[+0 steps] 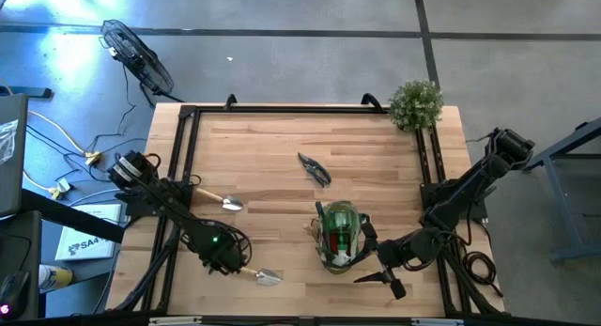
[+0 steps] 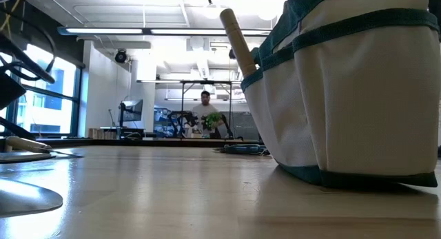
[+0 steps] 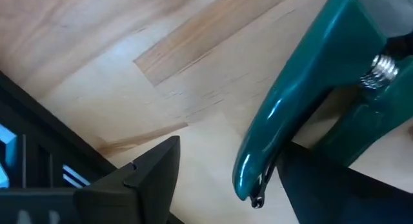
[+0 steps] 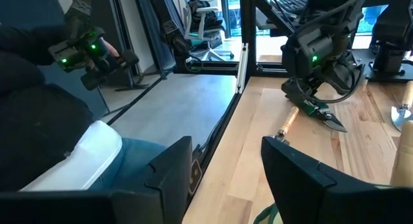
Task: Pick & Place Garden tools in Gardening bag
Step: Put the bottom green shear scissors into the gardening bag
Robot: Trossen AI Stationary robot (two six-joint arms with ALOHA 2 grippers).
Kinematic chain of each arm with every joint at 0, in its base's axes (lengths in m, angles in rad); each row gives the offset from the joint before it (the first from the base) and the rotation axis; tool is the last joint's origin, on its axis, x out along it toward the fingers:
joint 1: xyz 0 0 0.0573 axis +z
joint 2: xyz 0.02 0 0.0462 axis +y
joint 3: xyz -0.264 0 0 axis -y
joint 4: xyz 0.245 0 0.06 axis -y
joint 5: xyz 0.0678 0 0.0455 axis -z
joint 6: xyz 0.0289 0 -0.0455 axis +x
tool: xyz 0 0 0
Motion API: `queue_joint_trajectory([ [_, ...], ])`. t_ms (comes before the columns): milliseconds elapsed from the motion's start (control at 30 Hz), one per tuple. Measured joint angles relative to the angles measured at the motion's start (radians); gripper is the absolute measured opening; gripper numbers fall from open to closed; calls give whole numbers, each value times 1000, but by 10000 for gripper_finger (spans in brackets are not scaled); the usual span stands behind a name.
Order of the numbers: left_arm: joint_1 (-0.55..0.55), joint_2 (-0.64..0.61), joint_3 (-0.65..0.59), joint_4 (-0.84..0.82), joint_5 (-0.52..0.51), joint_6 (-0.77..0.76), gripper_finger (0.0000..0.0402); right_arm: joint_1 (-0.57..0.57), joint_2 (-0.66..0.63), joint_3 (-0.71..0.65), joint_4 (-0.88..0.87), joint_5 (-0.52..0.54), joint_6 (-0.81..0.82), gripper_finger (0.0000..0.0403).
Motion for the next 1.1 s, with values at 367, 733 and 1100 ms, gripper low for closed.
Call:
queue_joint_trajectory([
  [367,-3,3,-16,44,-58,55,53,0,0,0,-4,-3,0,176],
  [733,-1,12,101,-334,-196,267,53,0,0,0,-5,-4,-3,175],
  [1100,-8,-8,429,-681,-583,406,53,0,-1,0,15,-5,-25,175],
])
